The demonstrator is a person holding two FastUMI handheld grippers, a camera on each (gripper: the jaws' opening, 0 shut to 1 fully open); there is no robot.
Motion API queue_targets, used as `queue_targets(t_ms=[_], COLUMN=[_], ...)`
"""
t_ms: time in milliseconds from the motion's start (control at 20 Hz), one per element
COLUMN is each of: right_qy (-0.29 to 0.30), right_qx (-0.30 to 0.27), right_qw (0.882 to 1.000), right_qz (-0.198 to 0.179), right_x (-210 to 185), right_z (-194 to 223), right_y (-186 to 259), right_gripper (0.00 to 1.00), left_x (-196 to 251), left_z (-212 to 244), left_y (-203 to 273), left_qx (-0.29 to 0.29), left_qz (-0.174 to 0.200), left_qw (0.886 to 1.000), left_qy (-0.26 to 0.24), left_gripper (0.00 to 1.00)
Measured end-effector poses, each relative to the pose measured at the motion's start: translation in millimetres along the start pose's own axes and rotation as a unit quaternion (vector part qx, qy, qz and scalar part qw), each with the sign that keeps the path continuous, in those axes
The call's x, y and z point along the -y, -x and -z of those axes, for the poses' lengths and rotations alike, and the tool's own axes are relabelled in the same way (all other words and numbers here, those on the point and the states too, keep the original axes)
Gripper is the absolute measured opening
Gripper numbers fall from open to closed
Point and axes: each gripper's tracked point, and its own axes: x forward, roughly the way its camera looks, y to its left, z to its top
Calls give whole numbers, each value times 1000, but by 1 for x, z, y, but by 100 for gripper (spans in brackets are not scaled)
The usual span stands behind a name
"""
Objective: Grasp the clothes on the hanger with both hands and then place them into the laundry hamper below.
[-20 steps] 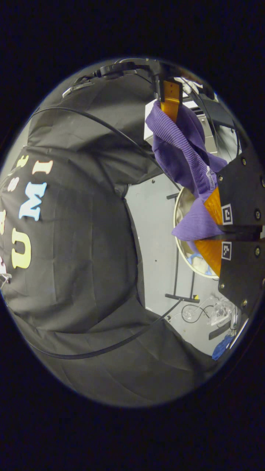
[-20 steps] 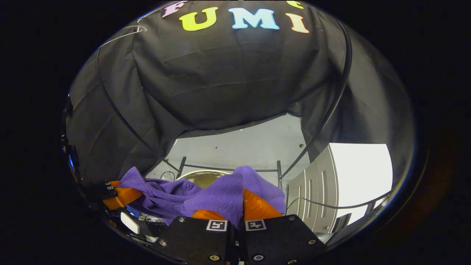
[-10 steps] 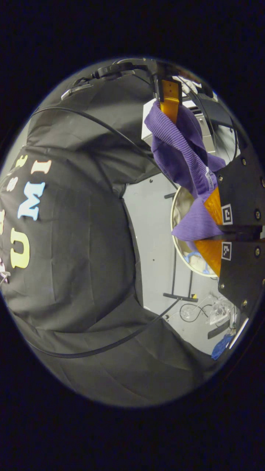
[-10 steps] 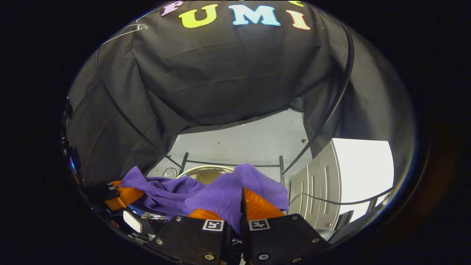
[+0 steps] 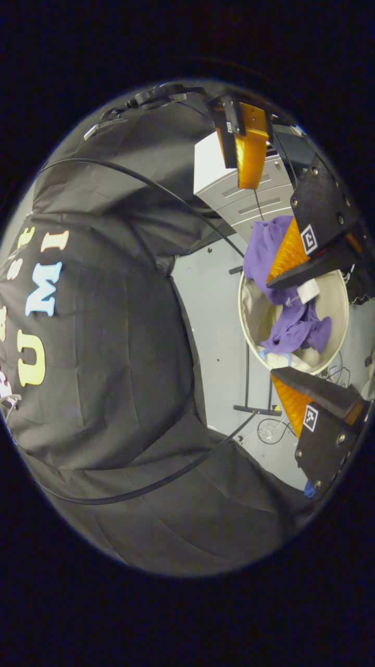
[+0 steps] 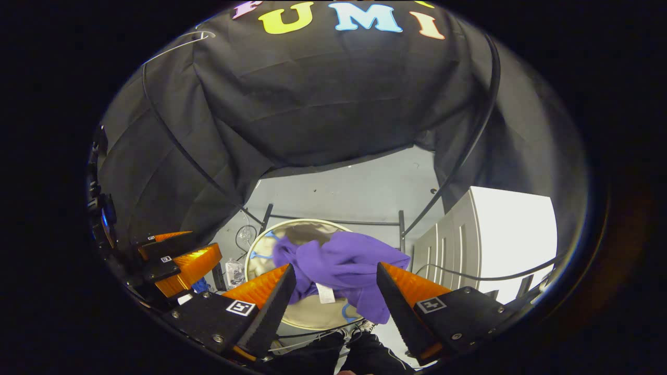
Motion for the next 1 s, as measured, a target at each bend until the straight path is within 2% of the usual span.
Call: queue_targets(t_ms=[50,100,400,450,500,600,750,900,950,1000], right_qy=[-4,-8,-18,-21,-24,-28,-30,-36,-38,-40], right_qx=[8,18,80,92,107,136,185,231,245,257], right_qw=[1000,1000,995,993,991,985,976,965,962,959], right_qz=[4,9,62,72,82,98,114,117,114,111], right_x=[3,6,52,61,71,74,100,125,135,143], right_z=[-6,-12,-44,-49,-53,-79,-95,-111,-117,-123], right_y=[7,14,72,83,95,116,151,180,189,198], right_gripper=[96,96,96,92,96,96,95,96,96,96], left_x=[-3,-5,12,18,24,37,61,77,86,96], left_z=[-2,-3,-31,-42,-53,-77,-125,-171,-182,-193], left_y=[5,9,36,42,47,63,91,128,143,159], left_qx=[3,5,44,56,69,95,144,196,211,224], left_qz=[-4,-8,-1,2,7,12,19,6,2,-3], left_qw=[1000,1000,998,998,997,995,988,979,976,974], left_qy=[-2,-5,-36,-36,-37,-42,-43,-55,-53,-45], left_gripper=[96,90,90,90,90,90,90,90,96,96])
